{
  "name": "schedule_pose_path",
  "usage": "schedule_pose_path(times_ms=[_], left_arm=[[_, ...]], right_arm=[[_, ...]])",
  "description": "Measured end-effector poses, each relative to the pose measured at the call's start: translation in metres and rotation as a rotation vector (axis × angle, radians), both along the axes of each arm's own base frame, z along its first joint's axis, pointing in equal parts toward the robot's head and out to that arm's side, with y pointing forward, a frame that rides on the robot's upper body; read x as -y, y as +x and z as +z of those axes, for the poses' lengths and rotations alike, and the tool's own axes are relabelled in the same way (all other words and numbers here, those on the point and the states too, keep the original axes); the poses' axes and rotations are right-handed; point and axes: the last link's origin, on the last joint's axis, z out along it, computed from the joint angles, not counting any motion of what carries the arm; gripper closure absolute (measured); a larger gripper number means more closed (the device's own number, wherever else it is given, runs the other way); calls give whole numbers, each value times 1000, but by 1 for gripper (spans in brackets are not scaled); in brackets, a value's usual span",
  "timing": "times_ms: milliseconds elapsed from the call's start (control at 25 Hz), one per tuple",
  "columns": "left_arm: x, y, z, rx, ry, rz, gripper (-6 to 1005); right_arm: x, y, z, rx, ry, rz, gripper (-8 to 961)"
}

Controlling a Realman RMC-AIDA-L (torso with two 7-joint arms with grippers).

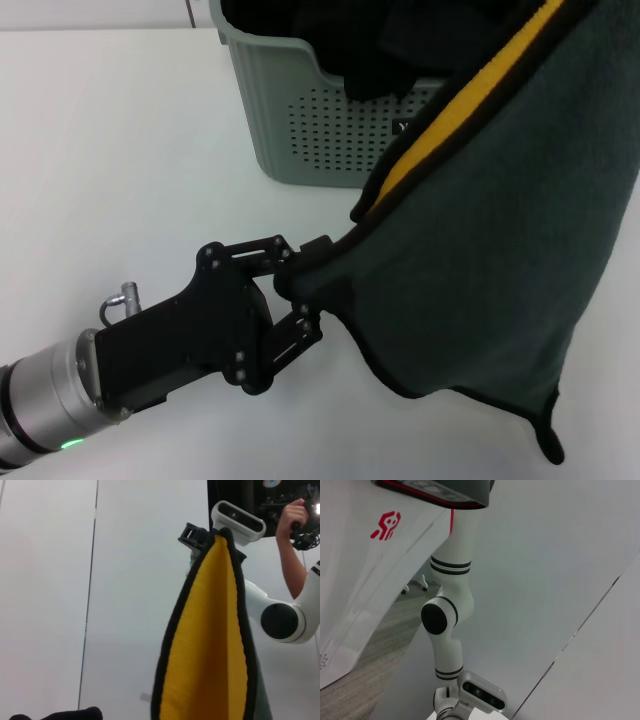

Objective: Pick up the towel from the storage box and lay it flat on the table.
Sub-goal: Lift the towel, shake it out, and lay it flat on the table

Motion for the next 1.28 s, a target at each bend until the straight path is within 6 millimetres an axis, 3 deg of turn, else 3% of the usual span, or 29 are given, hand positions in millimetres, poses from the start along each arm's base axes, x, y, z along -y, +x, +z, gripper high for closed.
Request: schedule_pose_path(times_ms=[720, 1280], left_arm=[[1, -2, 1, -5, -2, 5, 692], [-5, 0, -6, -34, 0, 16, 826]], right_arm=[[0, 2, 5, -8, 17, -5, 953], [0, -1, 2, -17, 9, 6, 953]])
